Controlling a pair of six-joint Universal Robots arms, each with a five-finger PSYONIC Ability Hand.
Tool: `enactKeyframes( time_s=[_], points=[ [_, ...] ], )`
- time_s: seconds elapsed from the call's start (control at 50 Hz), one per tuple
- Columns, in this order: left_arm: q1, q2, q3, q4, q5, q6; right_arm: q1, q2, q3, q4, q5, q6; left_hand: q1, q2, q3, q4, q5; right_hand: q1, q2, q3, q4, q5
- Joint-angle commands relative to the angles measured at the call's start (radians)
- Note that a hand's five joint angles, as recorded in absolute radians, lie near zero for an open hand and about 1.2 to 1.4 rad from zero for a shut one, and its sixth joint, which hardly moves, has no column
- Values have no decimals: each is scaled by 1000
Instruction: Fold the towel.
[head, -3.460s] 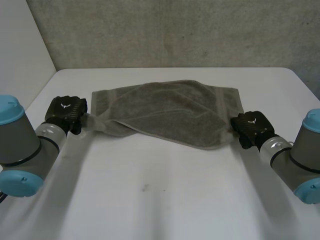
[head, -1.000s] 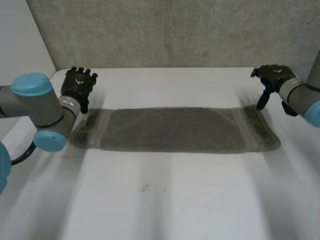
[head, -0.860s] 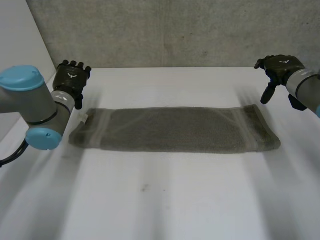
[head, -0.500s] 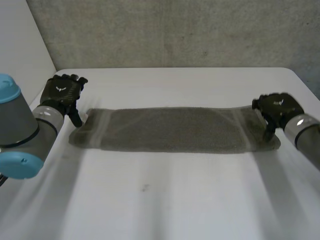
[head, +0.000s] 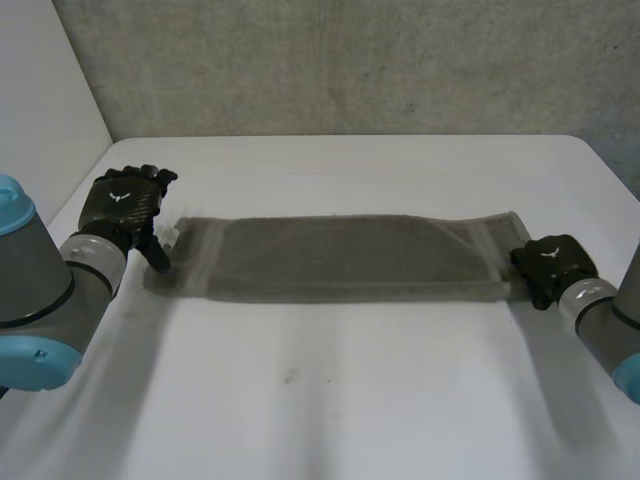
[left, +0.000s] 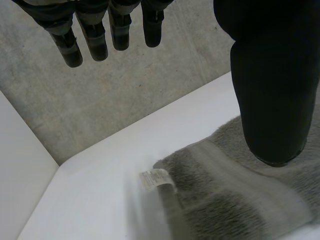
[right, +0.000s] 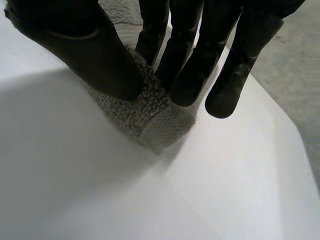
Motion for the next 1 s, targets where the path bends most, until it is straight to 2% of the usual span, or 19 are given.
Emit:
enactKeyframes(
  time_s=[0.02, 0.16, 0.34, 0.38, 0.4, 0.44, 0.5, 0.54, 0.56, 0.6, 0.62, 0.66, 0.84, 1.0],
  points=[
    [1, 1, -9, 12, 0, 0, -86, -18, -28, -19, 43, -13, 3, 9, 8, 8, -26, 91, 82, 66, 57, 64],
    [1, 7, -11, 12, 0, 1, -181, -32, -72, -8, 48, -105, 3, 9, 8, 8, -26, 91, 82, 66, 57, 64],
    [1, 19, -22, 12, 0, 1, -152, -48, -170, 16, 60, -163, 3, 9, 8, 8, -26, 91, 82, 66, 57, 64],
    [1, 22, -23, 13, 0, 1, -13, -79, -234, 41, 86, -159, 3, 9, 8, 8, -26, 91, 82, 66, 57, 64],
    [2, 22, -23, 13, -1, 0, -12, -79, -235, 41, 86, -159, 3, 9, 8, 8, -26, 91, 82, 66, 57, 64],
    [2, 24, -23, 15, 0, 1, 139, -70, -313, 58, 125, -151, 3, 9, 8, 8, -26, 91, 82, 66, 57, 64],
    [4, 24, -25, 15, -1, 1, 206, -59, -350, 61, 132, -153, 3, 9, 8, 8, -26, 91, 82, 66, 57, 64],
    [5, 24, -25, 13, -1, 1, 345, -23, -417, 61, 137, -160, 3, 9, 8, 8, -26, 91, 82, 66, 57, 64],
    [7, 24, -25, 15, -1, 1, 345, -22, -417, 61, 137, -160, 3, 9, 8, 8, -26, 91, 82, 66, 57, 64],
    [8, 24, -25, 15, -1, 1, 502, 54, -512, 67, 137, -165, 3, 9, 8, 8, -26, 91, 82, 66, 57, 64],
    [8, 24, -25, 13, -1, 1, 503, 54, -512, 67, 137, -165, 3, 9, 8, 8, -26, 91, 82, 66, 57, 64],
    [10, 24, -25, 15, -1, 1, 618, 137, -604, 105, 137, -179, 3, 9, 8, 8, -26, 91, 82, 66, 57, 64],
    [13, 30, -26, 13, 0, 1, 827, 375, -824, 271, 108, -186, 3, 9, 8, 8, -26, 91, 82, 66, 57, 64],
    [11, 30, -32, 23, 0, 1, 855, 393, -827, 288, 85, -180, 3, 9, 8, 8, -26, 91, 82, 66, 57, 64]
  ],
)
